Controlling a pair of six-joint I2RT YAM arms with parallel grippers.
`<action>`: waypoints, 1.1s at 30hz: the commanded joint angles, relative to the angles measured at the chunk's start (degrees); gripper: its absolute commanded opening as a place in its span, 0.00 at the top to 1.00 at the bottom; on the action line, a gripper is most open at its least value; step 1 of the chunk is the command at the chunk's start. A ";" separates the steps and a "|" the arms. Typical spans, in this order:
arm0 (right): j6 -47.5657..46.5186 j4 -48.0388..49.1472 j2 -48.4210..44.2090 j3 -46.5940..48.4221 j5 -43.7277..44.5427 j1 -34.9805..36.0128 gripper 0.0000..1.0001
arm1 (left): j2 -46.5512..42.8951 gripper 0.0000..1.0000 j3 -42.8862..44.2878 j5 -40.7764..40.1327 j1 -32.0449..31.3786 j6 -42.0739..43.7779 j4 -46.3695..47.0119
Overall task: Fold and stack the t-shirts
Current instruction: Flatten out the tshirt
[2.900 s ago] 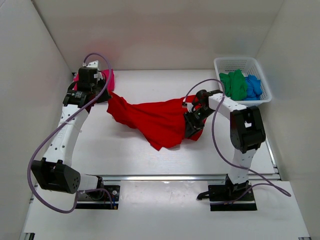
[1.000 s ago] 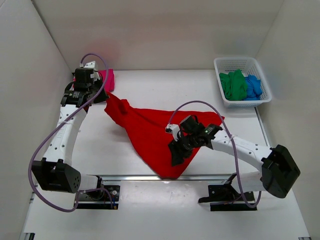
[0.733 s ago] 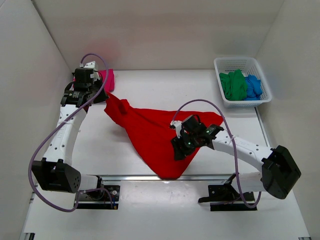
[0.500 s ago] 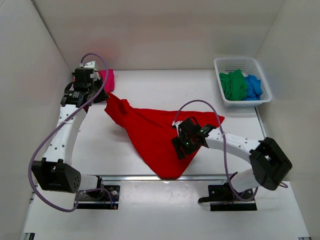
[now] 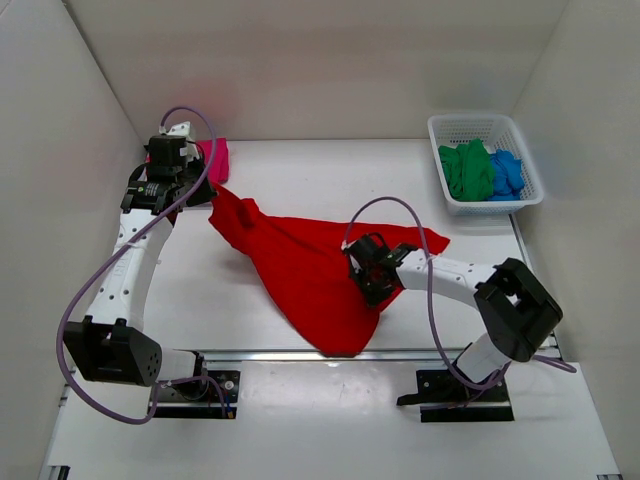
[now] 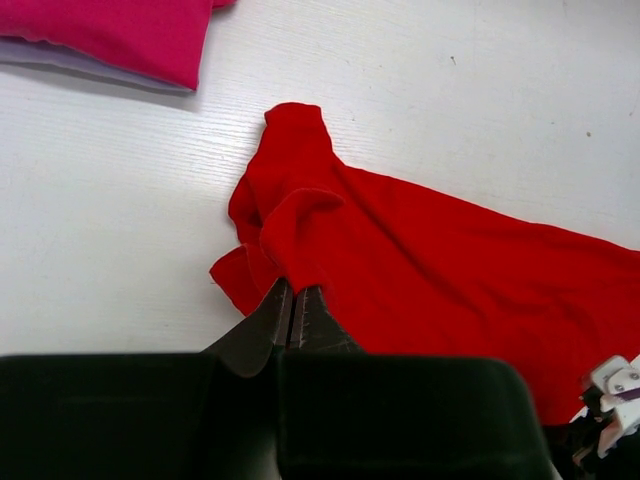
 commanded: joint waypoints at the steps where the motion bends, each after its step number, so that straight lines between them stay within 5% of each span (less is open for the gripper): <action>1: -1.83 0.40 -4.09 4.19 0.94 -5.03 1.00 | -1.82 1.00 0.37 0.55 0.57 0.47 1.62; 7: -7.89 -1.63 -2.98 13.24 -11.96 -16.29 1.00 | -1.64 1.00 0.11 0.73 0.57 0.47 2.24; 13: -10.54 -3.65 -1.38 19.23 -11.80 -19.29 1.00 | -2.43 1.00 0.20 0.38 0.49 0.99 1.45; 25: -10.89 -4.43 -23.25 15.98 -22.43 -25.51 1.00 | -3.23 1.00 8.26 -2.25 2.86 1.35 -1.18; 30: -13.70 -8.48 -24.15 20.55 -32.09 -31.85 1.00 | -1.73 1.00 13.56 -2.52 2.43 1.61 -3.30; 33: -15.28 -10.59 -20.03 21.35 -30.72 -32.30 1.00 | -1.64 1.00 13.12 -2.35 2.51 0.99 -2.77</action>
